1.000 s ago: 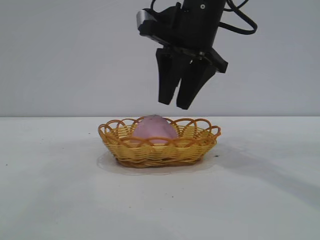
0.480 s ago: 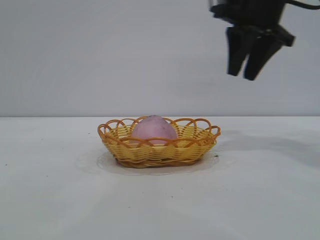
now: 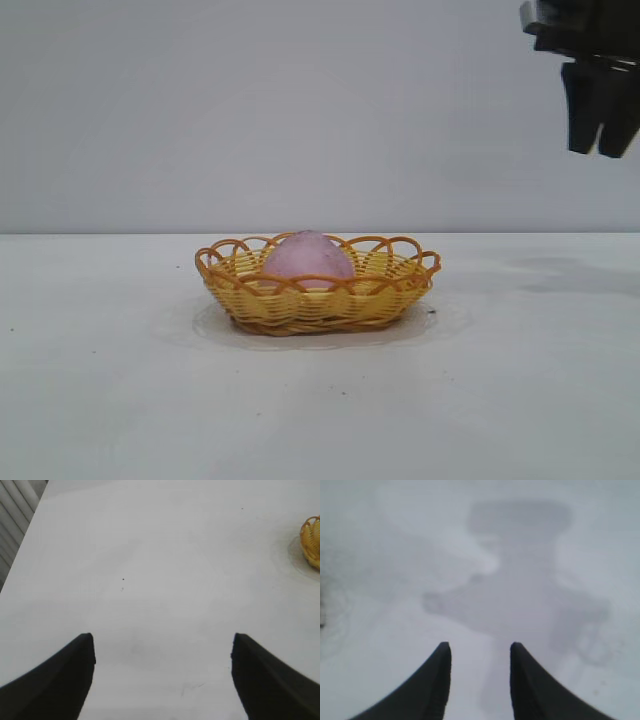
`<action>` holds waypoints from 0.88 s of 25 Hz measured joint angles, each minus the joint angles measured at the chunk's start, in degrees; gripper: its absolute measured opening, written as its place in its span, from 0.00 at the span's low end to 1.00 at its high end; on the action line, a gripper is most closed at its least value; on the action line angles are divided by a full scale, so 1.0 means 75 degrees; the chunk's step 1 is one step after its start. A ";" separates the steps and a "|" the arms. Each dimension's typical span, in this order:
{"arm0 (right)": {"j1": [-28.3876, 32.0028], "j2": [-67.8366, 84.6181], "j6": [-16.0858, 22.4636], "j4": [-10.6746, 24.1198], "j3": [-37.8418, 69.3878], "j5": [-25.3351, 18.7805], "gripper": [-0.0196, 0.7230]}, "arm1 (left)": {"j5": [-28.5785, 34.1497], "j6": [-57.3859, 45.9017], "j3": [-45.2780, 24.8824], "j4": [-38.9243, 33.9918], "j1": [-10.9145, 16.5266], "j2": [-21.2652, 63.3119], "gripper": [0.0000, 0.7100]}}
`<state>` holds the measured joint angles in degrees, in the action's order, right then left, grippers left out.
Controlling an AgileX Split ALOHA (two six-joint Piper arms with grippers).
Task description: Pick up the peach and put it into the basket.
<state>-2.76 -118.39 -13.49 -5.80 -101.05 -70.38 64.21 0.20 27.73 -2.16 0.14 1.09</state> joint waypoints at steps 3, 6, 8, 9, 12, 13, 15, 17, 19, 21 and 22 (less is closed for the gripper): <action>0.0020 0.0000 0.1309 0.0819 0.0000 0.0000 0.39 | 0.0000 0.0000 0.0000 0.0000 0.0000 0.0000 0.75; 0.0018 0.0000 0.1586 0.0955 0.0000 0.0000 0.39 | 0.0000 0.0000 0.0000 0.0000 0.0000 0.0000 0.75; 0.0018 0.0033 0.1640 0.0970 0.0000 0.0000 0.39 | 0.0000 0.0000 0.0000 0.0000 0.0000 0.0000 0.75; 0.0003 0.0098 0.1659 0.0970 0.0062 0.0000 0.39 | 0.0000 0.0000 0.0000 0.0000 0.0000 0.0000 0.75; 0.0003 0.0495 0.1659 0.0998 0.0276 0.0000 0.39 | 0.0000 0.0000 0.0000 0.0000 0.0000 0.0000 0.75; 0.0003 0.0704 0.1659 0.1013 0.0368 -0.0005 0.39 | 0.0000 0.0000 0.0000 0.0000 0.0000 0.0000 0.75; 0.0003 0.1208 0.1676 0.1026 0.0589 -0.0018 0.39 | 0.0000 0.0000 0.0000 0.0000 0.0000 0.0000 0.75; 0.0003 0.1740 0.1676 0.1026 0.0854 -0.0023 0.39 | 0.0000 0.0000 0.0000 0.0000 0.0000 0.0000 0.75; 0.0003 0.2347 0.1676 0.0994 0.1136 -0.0037 0.39 | 0.0000 0.0000 0.0000 0.0000 0.0000 0.0000 0.75; 0.0003 0.2958 0.1676 0.0994 0.1503 -0.0043 0.39 | 0.0000 0.0000 0.0000 0.0000 0.0000 0.0000 0.75; 0.0003 0.3307 0.1676 0.0994 0.1705 -0.0056 0.39 | 0.0000 0.0000 0.0000 0.0000 0.0000 0.0000 0.75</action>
<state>-2.74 -93.58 -0.91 1.66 -88.26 -70.80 64.21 0.20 27.73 -2.16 0.14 1.09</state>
